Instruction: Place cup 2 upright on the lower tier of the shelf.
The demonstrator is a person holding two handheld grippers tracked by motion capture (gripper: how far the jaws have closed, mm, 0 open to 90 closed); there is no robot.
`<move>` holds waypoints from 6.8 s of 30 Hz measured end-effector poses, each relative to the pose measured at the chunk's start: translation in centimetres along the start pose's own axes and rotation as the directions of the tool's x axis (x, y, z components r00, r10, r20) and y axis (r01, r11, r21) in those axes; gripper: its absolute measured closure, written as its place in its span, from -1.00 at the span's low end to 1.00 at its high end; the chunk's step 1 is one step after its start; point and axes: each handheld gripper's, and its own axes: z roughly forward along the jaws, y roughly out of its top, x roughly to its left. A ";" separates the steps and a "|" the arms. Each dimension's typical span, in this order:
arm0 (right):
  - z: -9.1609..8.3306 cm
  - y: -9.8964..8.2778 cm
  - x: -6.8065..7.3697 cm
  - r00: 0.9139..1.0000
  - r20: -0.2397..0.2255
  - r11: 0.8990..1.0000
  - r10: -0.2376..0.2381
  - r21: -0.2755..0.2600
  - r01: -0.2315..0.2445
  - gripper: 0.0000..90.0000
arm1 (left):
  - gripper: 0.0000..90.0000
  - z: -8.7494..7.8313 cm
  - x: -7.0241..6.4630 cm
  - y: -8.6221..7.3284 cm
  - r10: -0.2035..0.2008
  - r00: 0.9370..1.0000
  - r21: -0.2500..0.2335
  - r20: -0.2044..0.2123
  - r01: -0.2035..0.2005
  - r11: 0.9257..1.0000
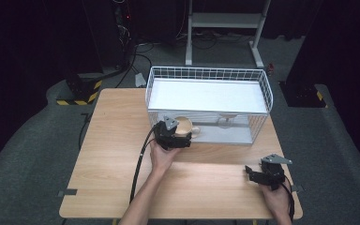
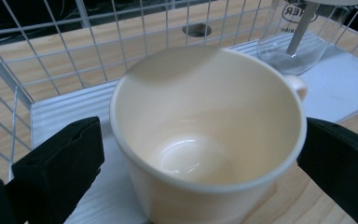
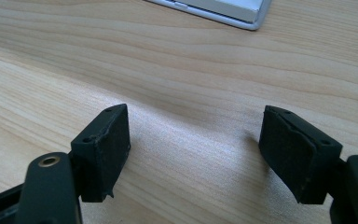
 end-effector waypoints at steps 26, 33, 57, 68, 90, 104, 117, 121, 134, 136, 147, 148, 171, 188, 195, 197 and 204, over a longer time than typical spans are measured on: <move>0.0 0.0 0.0 1.000 0.000 1.000 0.000 0.000 0.000 -0.45 | -0.63 -0.7 -0.8 -2.3 -0.001 0.999 0.052 -0.038 0.003 0.999; 0.0 0.0 0.0 1.000 0.000 1.000 0.000 0.000 0.000 -0.45 | -0.54 -0.4 -1.0 -2.5 0.002 0.999 0.060 -0.053 0.002 0.998; 0.0 0.0 0.0 1.000 0.000 1.000 -0.001 0.000 0.001 -0.45 | -0.39 0.7 -0.8 -2.5 -0.020 0.997 0.072 -0.074 0.025 0.997; 0.0 0.0 0.0 1.000 -0.002 1.000 -0.003 0.000 0.003 -0.45 | -0.31 1.4 -0.4 -1.5 -0.026 0.996 0.082 -0.081 0.032 0.996; 0.0 0.0 0.1 1.000 -0.004 1.000 -0.004 0.000 0.004 -0.45 | -0.21 2.9 -0.1 -0.9 -0.041 0.994 0.107 -0.098 0.051 0.993; 0.0 0.0 0.1 1.000 -0.006 1.000 -0.005 0.000 0.005 -0.45 | -0.13 4.0 0.0 0.0 -0.068 0.994 0.099 -0.091 0.077 0.992; 0.0 0.0 0.1 1.000 -0.006 1.000 -0.005 0.000 0.005 -0.45 | -0.04 4.7 0.3 0.5 -0.076 0.992 0.110 -0.102 0.087 0.990; 0.0 0.0 0.1 1.000 -0.006 1.000 -0.005 0.000 0.005 -0.45 | -0.03 5.0 0.2 0.9 -0.088 0.991 0.109 -0.101 0.099 0.989; 0.0 0.0 0.1 1.000 -0.007 1.000 -0.005 0.001 0.005 -0.45 | -0.02 6.0 0.4 0.7 -0.106 0.986 0.129 -0.128 0.123 0.984; 0.0 0.0 0.1 1.000 -0.007 1.000 -0.005 0.001 0.005 -0.45 | -0.01 6.0 0.5 0.7 -0.116 0.987 0.124 -0.111 0.130 0.984; 0.0 0.0 0.1 1.000 -0.007 1.000 -0.005 0.001 0.005 -0.45 | -0.16 5.0 0.6 0.6 -0.049 0.994 0.132 -0.097 0.062 0.989; 0.0 0.0 0.1 1.000 -0.007 1.000 -0.005 0.001 0.005 -0.45 | -0.17 4.9 0.6 0.6 -0.050 0.994 0.132 -0.097 0.062 0.989; 0.0 0.0 0.1 1.000 -0.007 1.000 -0.004 0.001 0.004 -0.45 | -0.31 2.4 -0.2 0.2 0.015 0.998 0.108 -0.065 -0.008 0.994; 0.0 0.0 0.1 1.000 -0.007 1.000 -0.005 0.001 0.005 -0.45 | -0.33 0.3 -0.5 0.2 0.000 1.000 0.071 -0.015 0.001 0.997; 0.0 0.0 0.1 1.000 -0.007 1.000 -0.004 0.001 0.004 -0.45 | -0.34 -0.6 -0.4 0.1 -0.015 1.000 0.061 -0.004 0.015 0.998; 0.0 0.0 0.1 1.000 -0.007 1.000 -0.004 0.000 0.004 -0.45 | -0.34 -0.9 -0.3 0.0 -0.010 1.000 0.058 -0.004 0.010 0.998; 0.0 0.0 0.1 1.000 -0.006 1.000 -0.004 0.000 0.004 -0.45 | -0.34 -2.0 0.1 -0.3 -0.028 1.000 0.038 0.000 0.028 0.999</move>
